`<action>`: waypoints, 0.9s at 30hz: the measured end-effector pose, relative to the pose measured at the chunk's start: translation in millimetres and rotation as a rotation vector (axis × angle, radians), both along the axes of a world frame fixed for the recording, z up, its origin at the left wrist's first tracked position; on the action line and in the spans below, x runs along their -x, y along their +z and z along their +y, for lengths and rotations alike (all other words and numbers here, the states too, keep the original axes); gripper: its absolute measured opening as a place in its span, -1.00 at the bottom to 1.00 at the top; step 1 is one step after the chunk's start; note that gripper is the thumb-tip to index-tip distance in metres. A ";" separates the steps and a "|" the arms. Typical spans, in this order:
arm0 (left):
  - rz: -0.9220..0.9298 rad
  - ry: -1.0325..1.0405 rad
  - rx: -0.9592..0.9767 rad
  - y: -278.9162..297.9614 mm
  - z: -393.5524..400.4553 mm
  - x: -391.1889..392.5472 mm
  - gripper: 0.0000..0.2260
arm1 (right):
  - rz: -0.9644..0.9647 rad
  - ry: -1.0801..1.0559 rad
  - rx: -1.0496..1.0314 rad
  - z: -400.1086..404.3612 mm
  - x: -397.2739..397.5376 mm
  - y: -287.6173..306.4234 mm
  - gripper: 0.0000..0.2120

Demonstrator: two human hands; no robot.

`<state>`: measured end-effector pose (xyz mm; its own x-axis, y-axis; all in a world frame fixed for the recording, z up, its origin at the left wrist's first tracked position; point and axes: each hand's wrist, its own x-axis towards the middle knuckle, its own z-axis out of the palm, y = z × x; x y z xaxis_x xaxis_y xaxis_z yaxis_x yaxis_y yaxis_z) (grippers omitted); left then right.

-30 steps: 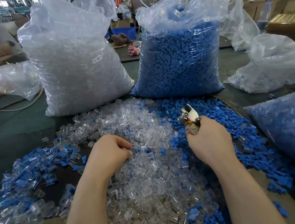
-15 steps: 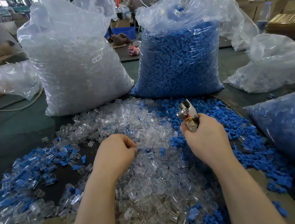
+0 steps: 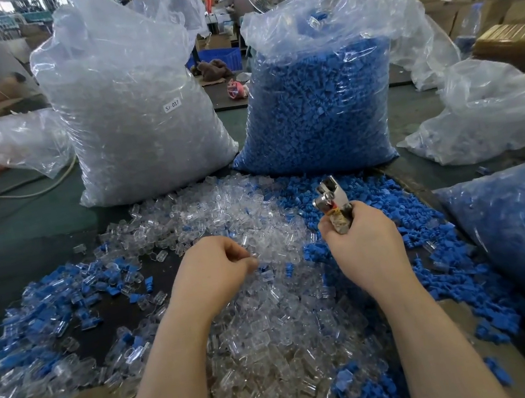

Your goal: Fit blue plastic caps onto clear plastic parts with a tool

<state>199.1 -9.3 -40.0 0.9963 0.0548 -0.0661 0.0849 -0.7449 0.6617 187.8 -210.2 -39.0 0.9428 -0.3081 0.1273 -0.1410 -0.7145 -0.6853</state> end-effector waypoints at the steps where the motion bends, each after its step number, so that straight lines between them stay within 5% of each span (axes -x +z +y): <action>1: -0.006 0.006 0.019 -0.4 -0.1 0.2 -0.88 | -0.006 0.000 -0.008 0.0 0.1 0.5 -0.78; 13: -0.065 0.057 0.499 11.0 -14.5 3.3 -0.90 | -0.069 0.053 -0.143 3.5 3.0 6.7 -0.86; 27: -0.096 0.114 0.568 8.0 -23.7 5.0 -0.87 | -0.144 0.125 -0.147 10.8 7.0 12.7 -0.87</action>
